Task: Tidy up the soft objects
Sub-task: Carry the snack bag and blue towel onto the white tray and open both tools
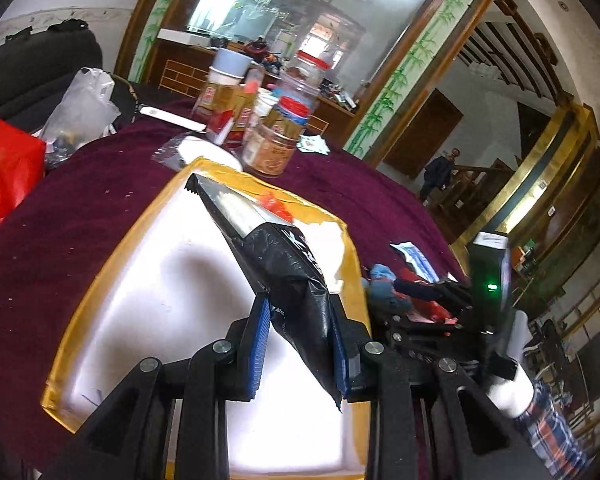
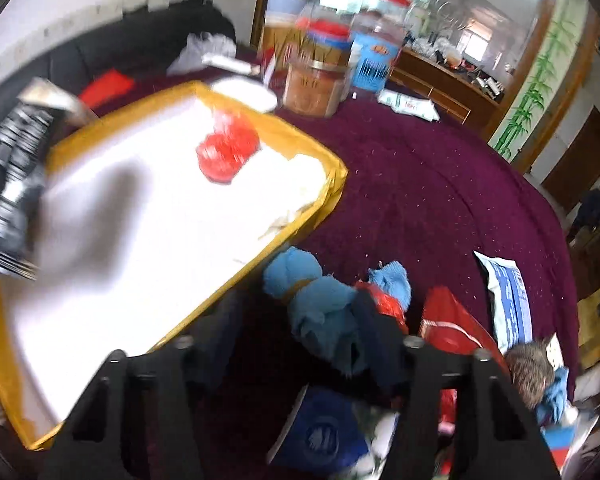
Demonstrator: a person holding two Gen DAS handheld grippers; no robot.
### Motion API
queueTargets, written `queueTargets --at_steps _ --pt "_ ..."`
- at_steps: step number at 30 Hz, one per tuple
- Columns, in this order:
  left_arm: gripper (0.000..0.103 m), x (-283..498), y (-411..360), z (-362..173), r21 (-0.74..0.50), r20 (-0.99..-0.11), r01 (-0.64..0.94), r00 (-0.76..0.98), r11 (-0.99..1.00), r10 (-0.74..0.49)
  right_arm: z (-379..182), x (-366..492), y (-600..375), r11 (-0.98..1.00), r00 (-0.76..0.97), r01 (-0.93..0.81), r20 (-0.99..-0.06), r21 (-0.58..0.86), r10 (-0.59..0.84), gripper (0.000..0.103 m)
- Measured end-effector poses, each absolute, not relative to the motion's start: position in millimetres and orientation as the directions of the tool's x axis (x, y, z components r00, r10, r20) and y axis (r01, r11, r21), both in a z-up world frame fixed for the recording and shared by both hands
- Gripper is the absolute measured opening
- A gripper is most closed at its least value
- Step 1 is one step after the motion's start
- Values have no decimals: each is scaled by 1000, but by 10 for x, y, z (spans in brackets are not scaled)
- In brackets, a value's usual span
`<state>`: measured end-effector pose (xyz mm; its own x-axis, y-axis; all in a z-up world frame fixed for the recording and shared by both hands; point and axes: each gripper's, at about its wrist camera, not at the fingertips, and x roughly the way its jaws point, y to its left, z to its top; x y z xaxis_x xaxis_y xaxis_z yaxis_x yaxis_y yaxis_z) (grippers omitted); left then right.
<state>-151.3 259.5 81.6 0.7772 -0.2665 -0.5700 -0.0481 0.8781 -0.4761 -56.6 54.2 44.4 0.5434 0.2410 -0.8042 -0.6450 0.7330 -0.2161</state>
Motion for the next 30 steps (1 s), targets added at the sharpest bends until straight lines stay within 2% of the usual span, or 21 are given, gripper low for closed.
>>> queueTargets --at_steps 1,4,5,14,22,24,28,30 --pt "29 -1515 2627 809 -476 -572 -53 777 878 -263 379 -515 555 731 525 -648 -821 -215 225 28" --pt "29 -1483 2723 780 -466 -590 -73 769 882 -248 388 -423 465 765 506 -622 -830 -164 233 22" --pt "29 -1444 2755 776 -461 -599 -79 762 884 -245 433 -414 424 778 508 -611 -826 -146 243 11" --pt "29 -924 2877 732 -409 -683 -97 692 908 -234 1032 -431 241 828 530 -560 -760 18 375 12" --pt "30 -244 2894 432 -384 -782 -124 571 915 -251 953 -450 735 761 379 -622 -779 185 499 12" --pt "34 -123 2914 386 -378 -789 -141 566 915 -239 862 -423 862 756 360 -627 -792 186 494 12" --pt "49 49 2987 334 -353 -792 -198 583 914 -180 638 -305 1066 766 316 -614 -830 190 460 12" --pt "52 79 3033 316 -369 -797 -219 574 903 -186 561 -246 1107 779 309 -600 -845 184 437 12"
